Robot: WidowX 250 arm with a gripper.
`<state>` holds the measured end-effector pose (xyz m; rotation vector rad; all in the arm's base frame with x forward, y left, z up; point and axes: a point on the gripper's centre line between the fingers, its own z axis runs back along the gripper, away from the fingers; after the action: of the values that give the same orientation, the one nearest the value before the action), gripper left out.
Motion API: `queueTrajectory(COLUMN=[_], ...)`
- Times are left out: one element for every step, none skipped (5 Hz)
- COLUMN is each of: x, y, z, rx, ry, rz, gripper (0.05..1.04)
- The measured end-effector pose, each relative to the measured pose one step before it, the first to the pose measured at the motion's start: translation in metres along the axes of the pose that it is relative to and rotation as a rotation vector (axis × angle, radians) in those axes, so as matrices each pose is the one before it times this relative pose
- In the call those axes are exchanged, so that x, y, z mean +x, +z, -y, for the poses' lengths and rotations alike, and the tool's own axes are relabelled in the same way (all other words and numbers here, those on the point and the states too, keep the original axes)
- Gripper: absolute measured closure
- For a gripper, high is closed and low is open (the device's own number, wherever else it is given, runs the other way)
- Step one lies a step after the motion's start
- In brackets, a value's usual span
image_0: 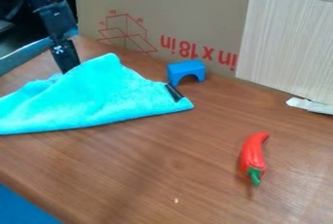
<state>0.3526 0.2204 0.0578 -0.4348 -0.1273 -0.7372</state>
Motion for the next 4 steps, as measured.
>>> queueTrajectory(x=[0.00089, 0.00194, -0.00406, -0.00348], y=[0.0, 0.0009, 0.00686, 0.00095], z=[0.00061, 0.00472, 0.00184, 0.0008], rx=[-0.0038, -0.0276, -0.0105, -0.0048], ry=[-0.013, -0.0139, 0.0019, -0.0065], rz=[0.0057, 0.0156, 0.0161, 0.0044], gripper=[0.084, 0.084, 0.084, 0.084])
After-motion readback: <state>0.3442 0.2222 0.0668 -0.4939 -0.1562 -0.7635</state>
